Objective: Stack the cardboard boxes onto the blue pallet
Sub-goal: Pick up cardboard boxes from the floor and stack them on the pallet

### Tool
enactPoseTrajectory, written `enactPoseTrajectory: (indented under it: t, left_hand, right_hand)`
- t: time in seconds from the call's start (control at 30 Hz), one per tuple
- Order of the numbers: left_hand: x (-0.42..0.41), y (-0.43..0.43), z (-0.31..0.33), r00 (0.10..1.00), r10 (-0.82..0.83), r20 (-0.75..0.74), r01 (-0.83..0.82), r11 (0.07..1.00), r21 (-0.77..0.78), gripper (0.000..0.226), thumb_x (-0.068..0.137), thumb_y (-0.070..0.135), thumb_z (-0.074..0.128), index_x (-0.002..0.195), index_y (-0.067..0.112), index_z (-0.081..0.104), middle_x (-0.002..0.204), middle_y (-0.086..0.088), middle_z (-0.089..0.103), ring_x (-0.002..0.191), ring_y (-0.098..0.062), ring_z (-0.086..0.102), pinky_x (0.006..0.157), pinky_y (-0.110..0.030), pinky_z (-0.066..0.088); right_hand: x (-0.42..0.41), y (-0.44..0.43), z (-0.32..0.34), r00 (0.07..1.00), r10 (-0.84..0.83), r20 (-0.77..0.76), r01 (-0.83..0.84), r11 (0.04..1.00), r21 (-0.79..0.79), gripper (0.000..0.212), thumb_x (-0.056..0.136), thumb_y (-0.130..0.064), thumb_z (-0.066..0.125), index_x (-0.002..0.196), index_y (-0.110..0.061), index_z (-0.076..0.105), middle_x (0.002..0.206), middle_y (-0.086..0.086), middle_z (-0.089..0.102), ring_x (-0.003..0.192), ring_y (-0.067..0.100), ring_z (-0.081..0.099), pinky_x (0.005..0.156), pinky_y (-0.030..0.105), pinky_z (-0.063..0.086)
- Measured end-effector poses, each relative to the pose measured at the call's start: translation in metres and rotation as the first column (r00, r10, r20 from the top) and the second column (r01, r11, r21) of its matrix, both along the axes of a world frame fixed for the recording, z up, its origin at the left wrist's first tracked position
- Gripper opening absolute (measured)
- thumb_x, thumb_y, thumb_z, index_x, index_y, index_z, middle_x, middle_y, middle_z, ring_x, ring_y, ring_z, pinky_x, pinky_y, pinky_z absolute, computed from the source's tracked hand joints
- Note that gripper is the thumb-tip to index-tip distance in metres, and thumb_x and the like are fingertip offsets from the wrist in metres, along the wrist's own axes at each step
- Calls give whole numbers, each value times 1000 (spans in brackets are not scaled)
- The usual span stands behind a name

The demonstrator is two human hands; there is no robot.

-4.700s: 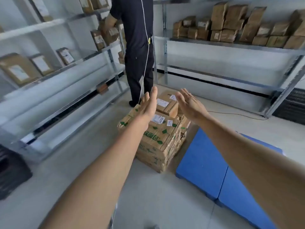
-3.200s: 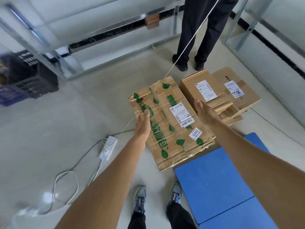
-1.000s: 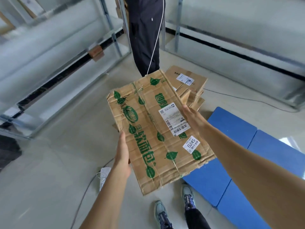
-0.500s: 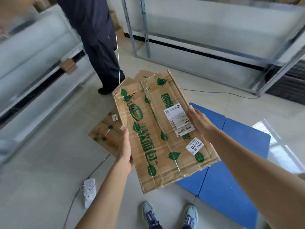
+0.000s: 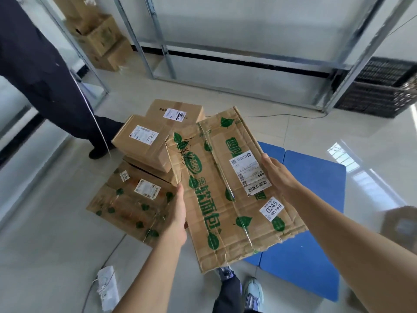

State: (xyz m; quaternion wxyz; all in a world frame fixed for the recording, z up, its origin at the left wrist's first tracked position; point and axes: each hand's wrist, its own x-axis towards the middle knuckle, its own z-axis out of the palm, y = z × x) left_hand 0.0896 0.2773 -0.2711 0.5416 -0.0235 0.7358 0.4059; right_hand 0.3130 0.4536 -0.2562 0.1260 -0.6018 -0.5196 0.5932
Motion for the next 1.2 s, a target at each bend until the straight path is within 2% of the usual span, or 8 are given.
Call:
enactPoseTrajectory:
  t: [0.1,0.33,0.4,0.53,0.77,0.83,0.97,1.2]
  left_hand:
    - [-5,24,-19,1000,-6,17,7,1000,-12,98,82,93,36,163,42,19,173,1,20,158,-27,19,126,-60,15]
    - [-21,77,-75,997,-40,66,41,999,-13,96,80,94,39,161,47,23,172,5,22,157,-27,23,124,-61,19]
    - [-24,90,-91,994,-66,82,67,998,-7,97,78,96,39,161,47,23,171,5,24,156,-27,25,124,-62,20]
    - [-27,113,-114,992,-71,104,75,997,-35,103,73,97,42,161,45,25,168,2,31,152,-28,32,121,-60,27]
    - [-31,156,-158,991,-111,77,117,991,-72,104,73,98,42,161,44,26,169,2,30,153,-28,29,122,-63,23]
    - [-31,170,-171,990,-113,79,119,990,-78,99,75,96,43,159,45,30,167,3,34,151,-27,34,122,-62,25]
    - [-29,201,-209,993,-108,51,112,990,-85,92,79,94,42,157,47,34,165,4,38,150,-26,36,122,-61,26]
    - [-23,254,-295,992,-115,42,119,987,-107,82,87,88,39,156,44,38,163,3,42,147,-26,41,121,-60,30]
  right_hand:
    - [1,16,-18,999,-29,30,29,1000,4,58,103,-67,34,134,-23,55,102,0,71,91,19,70,79,39,54]
    - [-5,51,-63,992,-115,56,117,993,-30,54,101,-70,36,133,-30,53,106,4,71,87,17,72,55,26,55]
    - [-5,59,-78,988,-147,48,149,988,-44,54,101,-70,37,132,-29,53,107,6,72,88,20,73,59,30,59]
    - [-3,71,-110,977,-214,12,214,972,-97,48,99,-71,42,126,-33,52,113,11,71,98,30,73,87,56,61]
    - [0,97,-161,968,-250,15,249,960,-125,47,100,-71,40,126,-33,51,114,12,69,100,32,72,85,57,62]
    - [0,107,-177,962,-272,-4,269,951,-151,38,100,-69,41,118,-37,52,113,11,70,99,31,72,81,53,64]
    - [2,134,-217,950,-310,-42,298,938,-176,33,103,-63,42,118,-36,54,109,9,69,90,23,72,57,31,62]
    - [14,172,-312,944,-321,-74,305,936,-176,25,108,-53,41,105,-31,52,103,6,65,65,-2,70,51,19,55]
